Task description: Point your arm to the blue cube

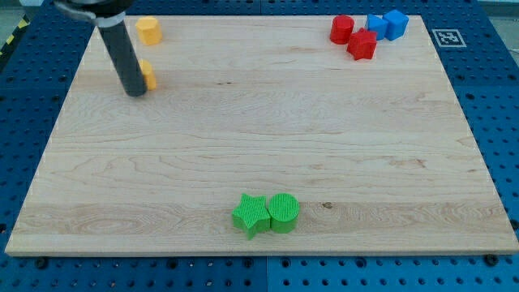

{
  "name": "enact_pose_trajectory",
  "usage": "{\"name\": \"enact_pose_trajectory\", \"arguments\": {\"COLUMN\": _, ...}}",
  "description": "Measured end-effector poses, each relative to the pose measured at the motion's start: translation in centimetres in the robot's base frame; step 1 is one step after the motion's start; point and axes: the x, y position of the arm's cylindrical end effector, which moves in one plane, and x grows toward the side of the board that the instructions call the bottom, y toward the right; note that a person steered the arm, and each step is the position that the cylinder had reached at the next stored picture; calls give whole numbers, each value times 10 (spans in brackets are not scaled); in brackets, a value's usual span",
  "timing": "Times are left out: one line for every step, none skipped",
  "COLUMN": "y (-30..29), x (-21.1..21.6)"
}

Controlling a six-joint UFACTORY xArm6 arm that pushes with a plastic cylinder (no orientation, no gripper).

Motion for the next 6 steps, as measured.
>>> {"name": "enact_pose_trajectory", "arguments": {"y": 0, "x": -39}}
{"name": "enact_pose_trajectory", "arguments": {"y": 0, "x": -67}}
{"name": "enact_pose_trajectory", "arguments": {"y": 0, "x": -62}}
{"name": "enact_pose_trajectory", "arguments": {"y": 0, "x": 7}}
{"name": "enact_pose_trajectory", "arguments": {"y": 9, "x": 70}}
{"name": "enact_pose_trajectory", "arguments": {"y": 9, "x": 87}}
